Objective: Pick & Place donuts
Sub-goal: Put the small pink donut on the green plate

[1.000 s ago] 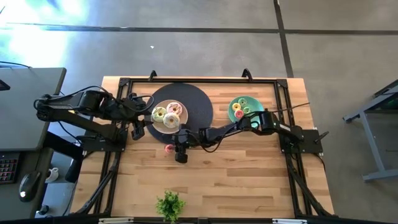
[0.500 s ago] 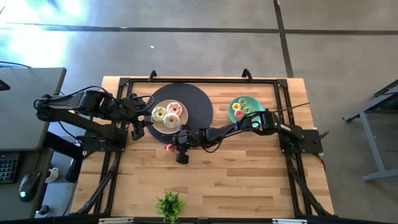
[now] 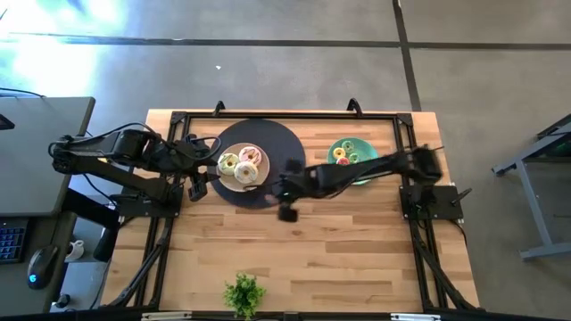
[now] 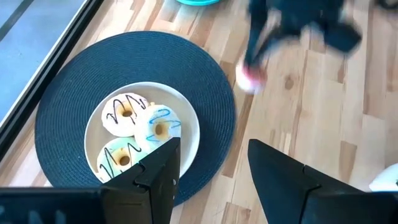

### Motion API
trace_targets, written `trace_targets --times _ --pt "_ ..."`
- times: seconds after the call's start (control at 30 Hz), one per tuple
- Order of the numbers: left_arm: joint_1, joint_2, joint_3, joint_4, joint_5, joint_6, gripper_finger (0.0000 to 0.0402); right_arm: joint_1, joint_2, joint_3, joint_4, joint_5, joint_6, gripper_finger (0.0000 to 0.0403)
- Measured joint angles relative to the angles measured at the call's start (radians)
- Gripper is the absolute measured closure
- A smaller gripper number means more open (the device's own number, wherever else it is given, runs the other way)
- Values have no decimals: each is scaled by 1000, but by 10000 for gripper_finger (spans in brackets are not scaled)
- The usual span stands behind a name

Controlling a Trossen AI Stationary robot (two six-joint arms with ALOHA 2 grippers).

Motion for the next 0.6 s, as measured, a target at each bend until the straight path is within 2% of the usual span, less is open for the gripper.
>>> trace_targets --times 0.13,0.23,0.3,0.4,0.6 --pt "0 0 0 6 0 0 215 -25 -137 -3 -367 163 76 399" --pt "0 0 0 6 0 0 215 -64 -231 -38 -602 197 224 399" --pt "0 0 0 6 1 0 215 -93 -296 -104 -680 198 310 397" --pt "0 0 0 6 0 -7 215 -136 -391 -265 -676 189 408 398" --pt "0 0 0 6 0 -26 215 -213 -546 -635 -420 99 498 396"
